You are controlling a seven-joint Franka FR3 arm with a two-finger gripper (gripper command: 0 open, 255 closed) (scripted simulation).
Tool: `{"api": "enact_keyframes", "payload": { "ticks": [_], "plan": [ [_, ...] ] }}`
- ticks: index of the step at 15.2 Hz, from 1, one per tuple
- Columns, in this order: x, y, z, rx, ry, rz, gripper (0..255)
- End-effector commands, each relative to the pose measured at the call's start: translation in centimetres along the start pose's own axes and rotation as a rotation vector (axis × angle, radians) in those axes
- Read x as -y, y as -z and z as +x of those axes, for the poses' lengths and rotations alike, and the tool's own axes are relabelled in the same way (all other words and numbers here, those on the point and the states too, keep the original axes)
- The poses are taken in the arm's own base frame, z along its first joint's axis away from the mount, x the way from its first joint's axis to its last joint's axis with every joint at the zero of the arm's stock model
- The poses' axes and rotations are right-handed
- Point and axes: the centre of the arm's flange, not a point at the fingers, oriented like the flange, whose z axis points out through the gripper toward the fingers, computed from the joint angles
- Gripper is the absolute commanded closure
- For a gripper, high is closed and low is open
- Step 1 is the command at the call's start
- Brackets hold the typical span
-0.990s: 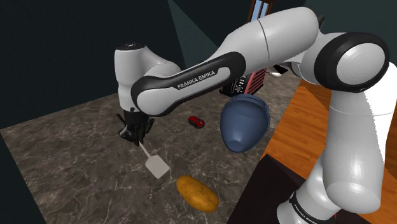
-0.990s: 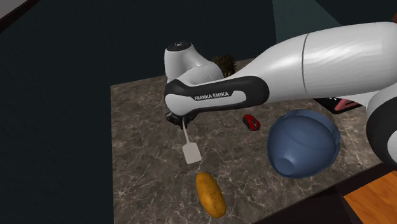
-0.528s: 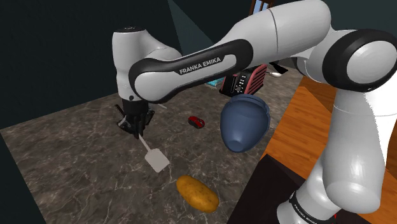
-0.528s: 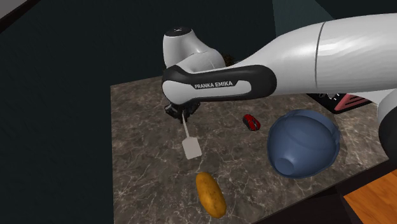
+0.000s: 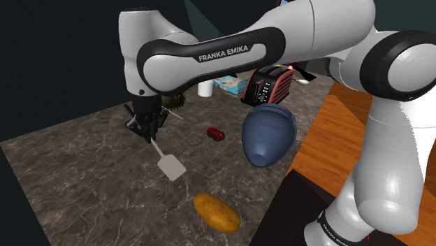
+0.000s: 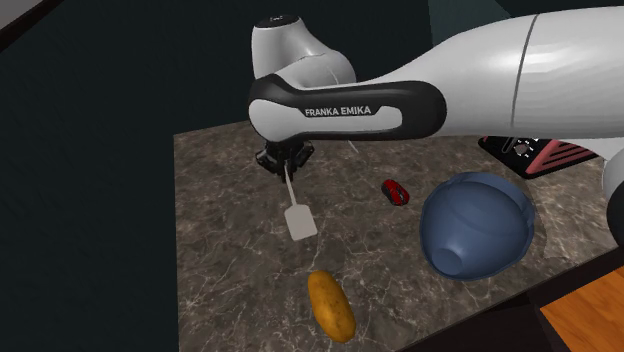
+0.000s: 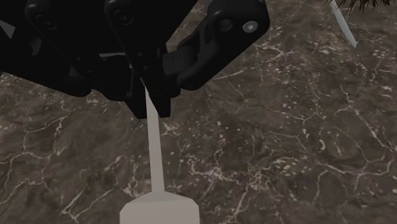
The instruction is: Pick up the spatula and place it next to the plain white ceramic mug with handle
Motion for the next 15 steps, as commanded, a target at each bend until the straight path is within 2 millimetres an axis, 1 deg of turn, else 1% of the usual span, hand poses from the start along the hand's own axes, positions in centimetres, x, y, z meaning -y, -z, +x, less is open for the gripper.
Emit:
{"api": "enact_keyframes", "payload": {
  "ticks": [1,7,15],
  "plan": [
    [-0.1,1.2,0.2,0.0,0.0,0.0,255],
    [-0.1,4.2,0.4,0.0,0.0,0.0,255],
    [-10.4,4.1,2.3,0.0,0.0,0.0,255]
  ]
}}
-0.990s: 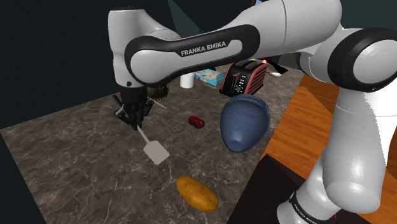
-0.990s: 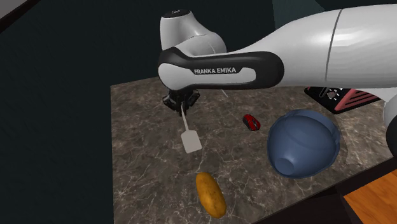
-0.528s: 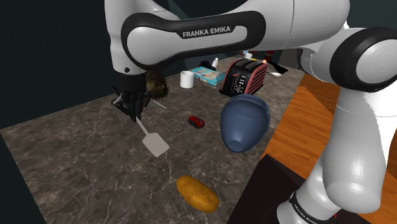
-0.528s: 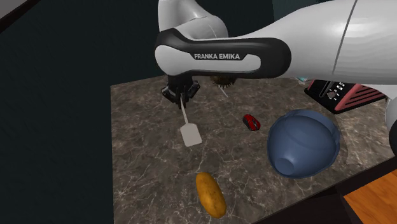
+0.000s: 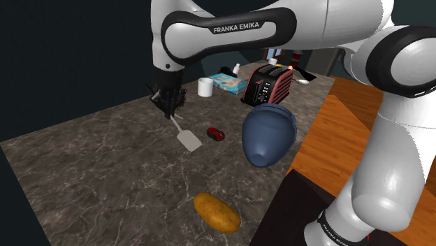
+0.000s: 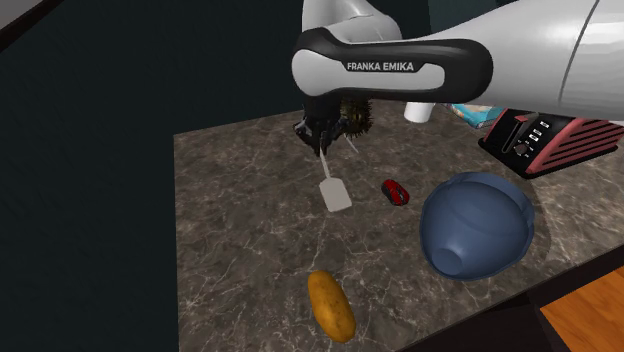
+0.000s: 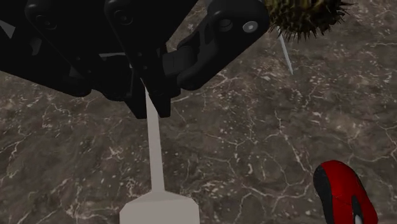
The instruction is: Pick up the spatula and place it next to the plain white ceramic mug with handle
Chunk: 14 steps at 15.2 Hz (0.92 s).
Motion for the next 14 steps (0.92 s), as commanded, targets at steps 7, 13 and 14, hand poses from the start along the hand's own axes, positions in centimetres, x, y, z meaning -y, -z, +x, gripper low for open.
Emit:
{"api": "enact_keyframes", "payload": {
  "ticks": [7,13,14],
  "plan": [
    [-10.2,0.0,2.0,0.0,0.001,0.0,255],
    [-17.9,-0.1,3.5,0.0,0.001,0.0,255],
    [-19.2,-0.1,3.7,0.0,0.001,0.0,255]
  ]
}}
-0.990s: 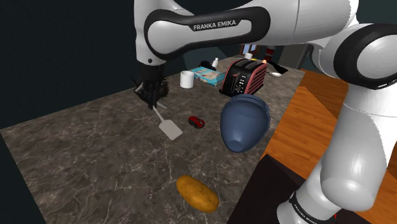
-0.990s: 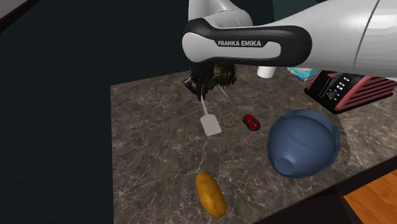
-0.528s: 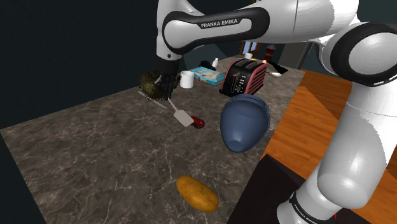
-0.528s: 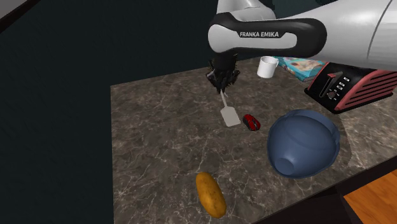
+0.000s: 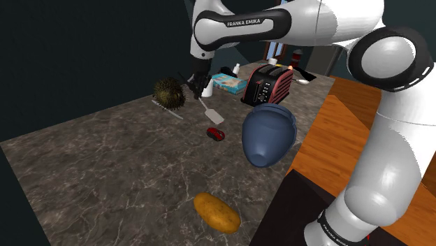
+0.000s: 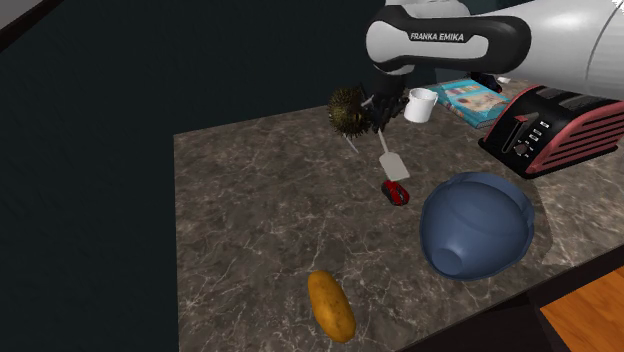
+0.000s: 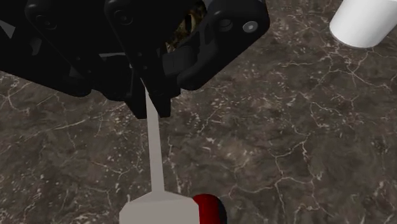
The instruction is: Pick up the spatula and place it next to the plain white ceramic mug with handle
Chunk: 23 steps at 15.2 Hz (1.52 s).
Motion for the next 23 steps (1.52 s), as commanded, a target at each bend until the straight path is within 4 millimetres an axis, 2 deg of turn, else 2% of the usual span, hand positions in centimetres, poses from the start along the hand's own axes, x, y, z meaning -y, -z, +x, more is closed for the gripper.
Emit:
{"api": "enact_keyframes", "payload": {
  "ticks": [1,20,21,23],
  "plan": [
    [-2.5,-0.2,0.5,0.0,0.002,0.0,255],
    [-27.1,-0.5,5.2,0.0,0.002,0.0,255],
    [-28.2,-0.5,5.4,0.0,0.002,0.0,255],
    [-28.2,-1.5,5.3,0.0,0.002,0.0,255]
  ]
}}
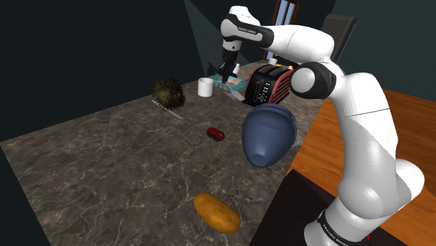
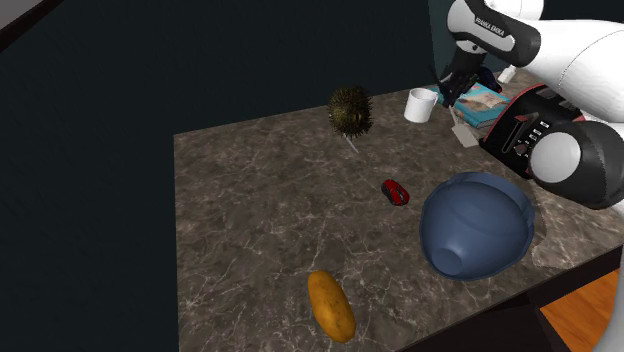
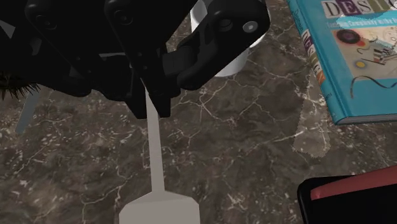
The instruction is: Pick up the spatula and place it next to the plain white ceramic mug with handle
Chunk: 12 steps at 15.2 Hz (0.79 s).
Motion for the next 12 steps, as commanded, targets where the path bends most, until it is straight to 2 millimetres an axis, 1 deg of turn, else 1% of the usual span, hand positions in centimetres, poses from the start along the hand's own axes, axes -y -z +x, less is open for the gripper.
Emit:
{"api": "enact_keyframes", "payload": {
  "ticks": [1,12],
  "plan": [
    [-0.3,-1.0,0.0,-0.001,0.001,0.0,255],
    [-0.3,-6.8,-0.4,-0.001,0.001,0.0,255]
  ]
}}
